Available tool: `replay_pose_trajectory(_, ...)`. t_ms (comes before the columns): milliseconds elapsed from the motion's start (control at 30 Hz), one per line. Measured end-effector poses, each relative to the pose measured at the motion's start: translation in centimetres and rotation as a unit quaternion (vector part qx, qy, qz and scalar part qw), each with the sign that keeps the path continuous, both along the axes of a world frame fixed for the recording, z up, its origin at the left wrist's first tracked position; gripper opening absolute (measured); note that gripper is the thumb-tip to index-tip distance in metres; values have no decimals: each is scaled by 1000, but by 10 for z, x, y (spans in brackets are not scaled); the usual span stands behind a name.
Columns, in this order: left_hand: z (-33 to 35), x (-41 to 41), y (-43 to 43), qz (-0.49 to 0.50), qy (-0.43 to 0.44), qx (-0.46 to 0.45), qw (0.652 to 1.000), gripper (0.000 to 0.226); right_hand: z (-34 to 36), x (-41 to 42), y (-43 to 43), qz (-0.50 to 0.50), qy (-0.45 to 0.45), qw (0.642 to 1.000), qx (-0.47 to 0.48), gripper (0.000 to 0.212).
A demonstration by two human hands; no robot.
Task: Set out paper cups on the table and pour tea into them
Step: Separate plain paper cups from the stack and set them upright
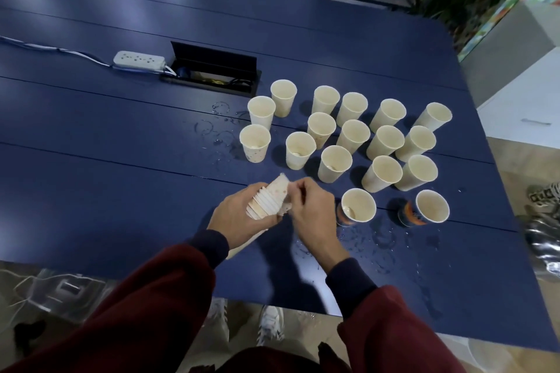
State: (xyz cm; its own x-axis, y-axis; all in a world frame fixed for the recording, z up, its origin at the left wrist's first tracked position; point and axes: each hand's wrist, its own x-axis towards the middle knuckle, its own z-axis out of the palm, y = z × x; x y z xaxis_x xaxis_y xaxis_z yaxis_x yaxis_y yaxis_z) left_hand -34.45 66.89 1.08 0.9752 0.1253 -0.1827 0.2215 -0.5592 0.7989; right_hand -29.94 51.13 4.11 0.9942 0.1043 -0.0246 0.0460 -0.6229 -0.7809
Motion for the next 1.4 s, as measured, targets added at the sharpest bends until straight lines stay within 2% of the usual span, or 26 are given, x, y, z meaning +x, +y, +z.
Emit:
replay_pose_trajectory(133, -22, -9, 39, 62, 59, -4, 996, 68, 7, 13, 3, -72, -34, 996, 26, 17)
replay_pose_trajectory(200, -29, -11, 50, 83, 79, -14, 993, 73, 4, 17, 8, -44, -33, 998, 11, 15)
replay_pose_trajectory(300, -29, -10, 58, 77, 91, -28, 992, 68, -11, 18, 23, 20, -25, 999, -35, 10)
replay_pose_trajectory(500, -25, -7, 65, 15, 104, -56, 993, 61, -25, 11, 49, 99, 5, 988, -116, 25)
replay_pose_trajectory(633, -27, -9, 64, -28, 109, -68, 991, 56, -27, -8, 54, 43, -38, 994, -95, 36)
replay_pose_trajectory(700, -32, -9, 60, -53, 112, -76, 989, 56, -26, -24, 52, -20, -66, 993, -97, 33)
replay_pose_trajectory(767, -33, -7, 55, -79, 106, -80, 988, 56, -28, -41, 46, -51, -51, 991, -108, 26)
replay_pose_trajectory(833, -32, -5, 49, -94, 99, -87, 987, 57, -29, -51, 40, -41, 31, 991, -122, 24)
replay_pose_trajectory(900, -29, -6, 42, -104, 101, -97, 985, 55, -30, -59, 32, -27, 80, 988, -126, 39)
replay_pose_trajectory(967, -26, -8, 35, -110, 102, -109, 983, 47, -27, -62, 25, -11, 70, 992, -107, 44)
replay_pose_trajectory(1100, -27, -14, 24, -104, 115, -145, 977, 56, -19, -61, 10, 44, 64, 995, -55, 39)
replay_pose_trajectory(1300, -14, -12, 7, -106, 137, -199, 965, 57, -20, -50, -4, 17, 28, 998, -45, 40)
replay_pose_trajectory(1400, -8, -7, 5, -97, 146, -196, 965, 35, -20, -43, -4, -12, -12, 998, -66, 41)
